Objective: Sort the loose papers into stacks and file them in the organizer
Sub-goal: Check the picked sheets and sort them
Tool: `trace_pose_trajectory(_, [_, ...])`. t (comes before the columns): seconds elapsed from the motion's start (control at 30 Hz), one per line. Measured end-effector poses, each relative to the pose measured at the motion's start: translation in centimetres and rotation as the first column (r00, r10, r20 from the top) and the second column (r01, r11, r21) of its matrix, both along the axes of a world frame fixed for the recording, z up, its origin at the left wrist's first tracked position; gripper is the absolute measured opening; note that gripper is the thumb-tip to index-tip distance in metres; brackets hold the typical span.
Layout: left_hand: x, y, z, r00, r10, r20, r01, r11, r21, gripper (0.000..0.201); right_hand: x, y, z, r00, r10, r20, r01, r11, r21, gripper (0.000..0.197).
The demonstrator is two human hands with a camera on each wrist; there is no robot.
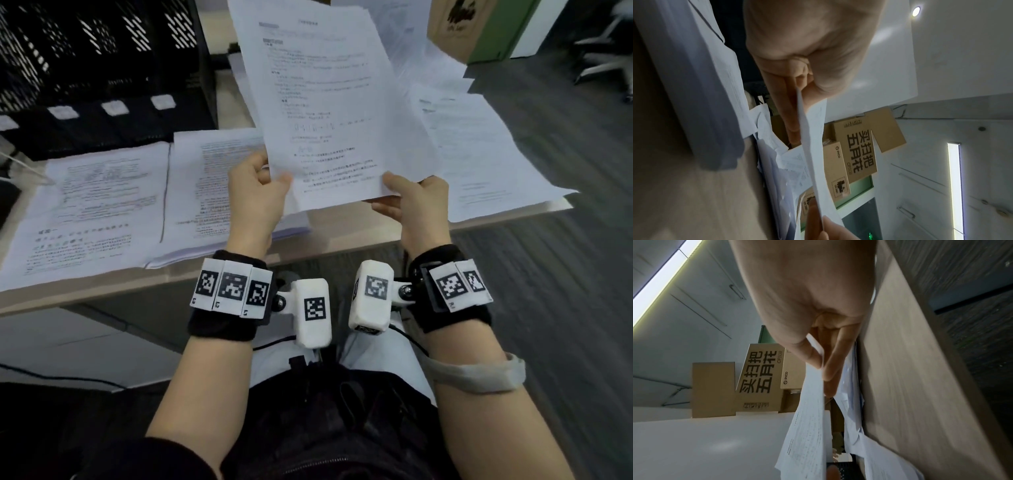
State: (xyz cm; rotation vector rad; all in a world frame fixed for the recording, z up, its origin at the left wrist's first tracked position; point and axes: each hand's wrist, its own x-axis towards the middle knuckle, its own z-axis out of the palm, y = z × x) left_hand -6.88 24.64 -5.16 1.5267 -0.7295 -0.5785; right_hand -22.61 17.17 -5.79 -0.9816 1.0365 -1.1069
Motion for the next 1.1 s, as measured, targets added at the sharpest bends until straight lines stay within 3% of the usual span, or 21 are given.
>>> trace_pose_trajectory(0.13, [-1.5, -1.6, -0.9, 0.999, -0.032, 0.024, 0.03, 0.998, 0.055, 0.03, -2.0, -1.0, -0.9, 0.999, -0.04, -0.024, 0.041, 0.999, 0.03, 0.037])
trace_pose_trajectory(0.27, [-2.9, -2.9, -1.2, 0.999, -0.048, 0.026, 0.045, 0.996, 0.079, 0.029, -3.5, -1.8, -1.4, 0.998, -0.043, -0.034, 0.045, 0.998, 0.033, 0.023])
trace_pose_trajectory(0.4, [-4.7, -4.9, -1.1, 0.996, -0.078, 0.034, 0.075, 0.995, 0.059, 0.026, -5.2, -3.1, -1.9, 0.988, -0.154, 0.001, 0.154, 0.988, 0.028, 0.037])
trace_pose_trajectory(0.6, [-8.9, -9.3, -1.0, 0.971, -0.235, -0.042, 0.237, 0.97, 0.06, 0.022, -8.8, -5.7, -1.9, 0.954, -0.3, 0.016, 0.3, 0.954, 0.011, 0.009])
trace_pose_trajectory(0.67, [-10.3, -10.8, -1.2, 0.961, -0.266, -0.076, 0.272, 0.959, 0.081, 0.023, -10.2, -6.6, -2.0, 0.954, -0.3, 0.016, 0.3, 0.954, -0.001, 0.016])
trace_pose_trajectory(0.83, [-12.8, -13.7, -2.1, 0.945, -0.313, -0.089, 0.324, 0.93, 0.175, 0.018, -13.1, -8.7, -2.6, 0.935, -0.336, -0.115, 0.331, 0.941, -0.064, 0.018])
trace_pose_trajectory(1.1, [-13.1, -15.3, -4.3, 0.904, -0.425, 0.038, 0.368, 0.823, 0.433, 0.018, -15.2, -11.1, -4.5, 0.818, -0.43, -0.382, 0.419, 0.901, -0.117, 0.012])
